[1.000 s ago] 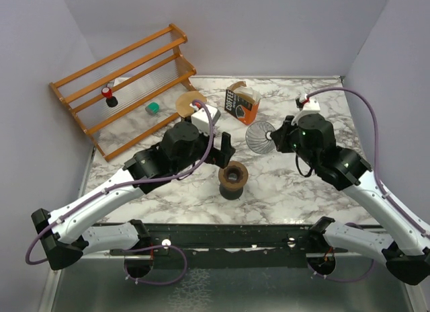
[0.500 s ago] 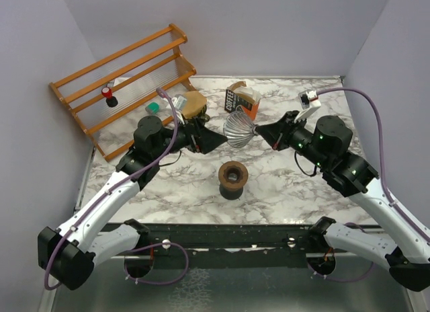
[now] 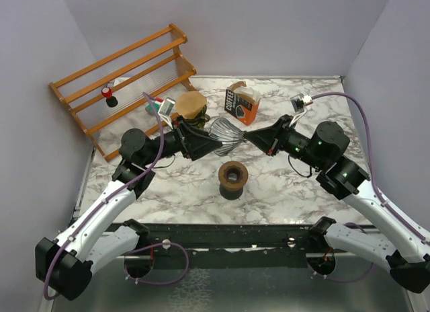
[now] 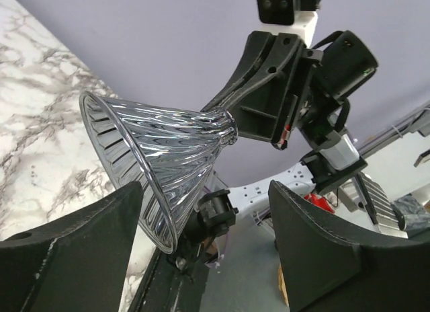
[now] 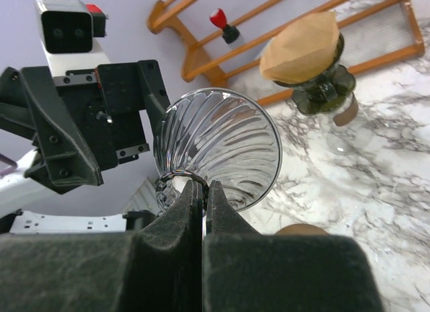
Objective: Place the coffee filter in the dripper
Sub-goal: Pick up the coffee dripper from the center of the board.
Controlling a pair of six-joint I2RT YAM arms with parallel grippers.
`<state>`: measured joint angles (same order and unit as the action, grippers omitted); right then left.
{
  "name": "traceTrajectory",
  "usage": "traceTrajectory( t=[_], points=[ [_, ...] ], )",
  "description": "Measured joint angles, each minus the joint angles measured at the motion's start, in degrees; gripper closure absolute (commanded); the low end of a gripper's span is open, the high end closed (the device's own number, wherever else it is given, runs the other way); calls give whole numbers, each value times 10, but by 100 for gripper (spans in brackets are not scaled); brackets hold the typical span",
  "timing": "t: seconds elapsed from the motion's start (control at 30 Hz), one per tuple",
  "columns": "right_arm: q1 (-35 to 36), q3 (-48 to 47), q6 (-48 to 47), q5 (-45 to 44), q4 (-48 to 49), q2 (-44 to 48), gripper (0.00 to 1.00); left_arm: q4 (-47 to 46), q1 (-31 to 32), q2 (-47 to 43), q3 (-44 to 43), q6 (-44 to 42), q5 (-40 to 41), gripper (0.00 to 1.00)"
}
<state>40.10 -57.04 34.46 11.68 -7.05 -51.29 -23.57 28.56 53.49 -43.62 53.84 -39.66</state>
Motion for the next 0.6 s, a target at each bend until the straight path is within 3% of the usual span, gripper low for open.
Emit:
traceTrajectory(
  t=[0.6],
  points=[
    [0,57,73,51,123,46,99,-144,0,-18,23,72,-33,76]
  ],
)
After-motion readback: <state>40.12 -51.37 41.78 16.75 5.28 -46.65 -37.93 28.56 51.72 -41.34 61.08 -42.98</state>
